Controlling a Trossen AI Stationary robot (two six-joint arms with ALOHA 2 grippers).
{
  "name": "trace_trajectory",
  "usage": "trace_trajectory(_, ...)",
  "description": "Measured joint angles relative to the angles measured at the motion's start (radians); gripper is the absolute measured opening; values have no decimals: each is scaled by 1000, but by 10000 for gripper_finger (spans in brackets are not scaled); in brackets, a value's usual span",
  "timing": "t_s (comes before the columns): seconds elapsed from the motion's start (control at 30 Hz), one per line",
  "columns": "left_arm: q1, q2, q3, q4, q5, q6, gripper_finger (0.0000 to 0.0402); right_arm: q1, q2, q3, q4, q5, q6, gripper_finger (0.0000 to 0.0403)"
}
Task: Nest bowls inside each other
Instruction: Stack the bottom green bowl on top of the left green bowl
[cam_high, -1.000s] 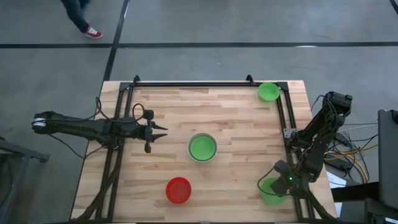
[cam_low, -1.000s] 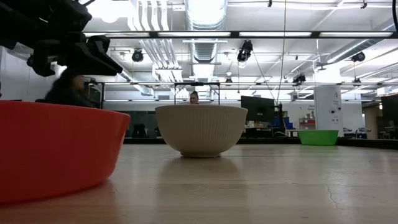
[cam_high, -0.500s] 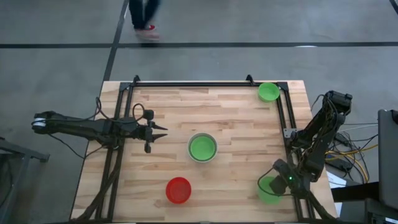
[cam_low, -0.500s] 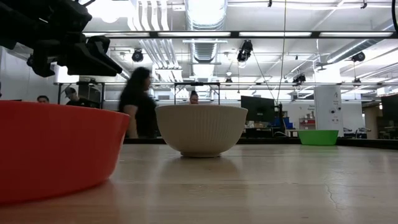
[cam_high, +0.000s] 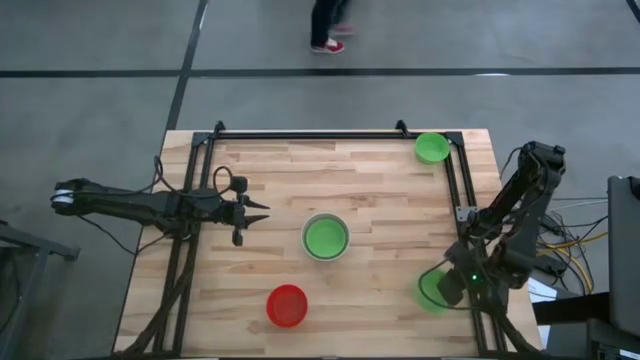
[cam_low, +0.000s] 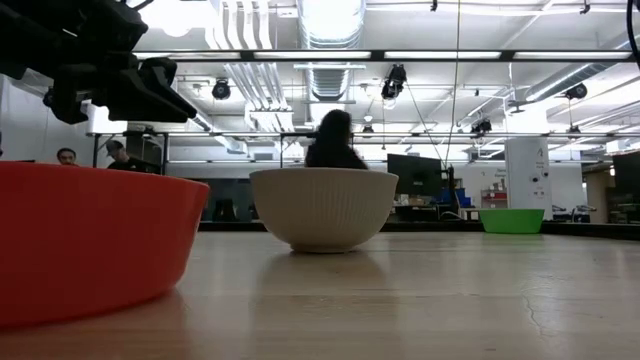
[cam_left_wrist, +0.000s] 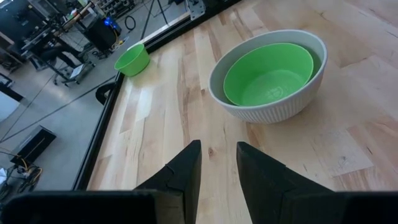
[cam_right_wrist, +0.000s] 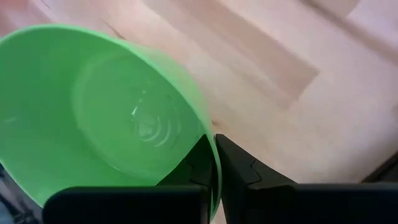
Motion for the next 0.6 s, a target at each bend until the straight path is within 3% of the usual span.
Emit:
trace_trajectory(0.3, 0, 0, 0, -1, 0, 0, 108, -7, -7, 115, -166, 70, -32, 8)
trace_trajectory(0.6, 0, 0, 0, -1, 0, 0, 108, -75, -6, 249, -296, 159, -174, 8)
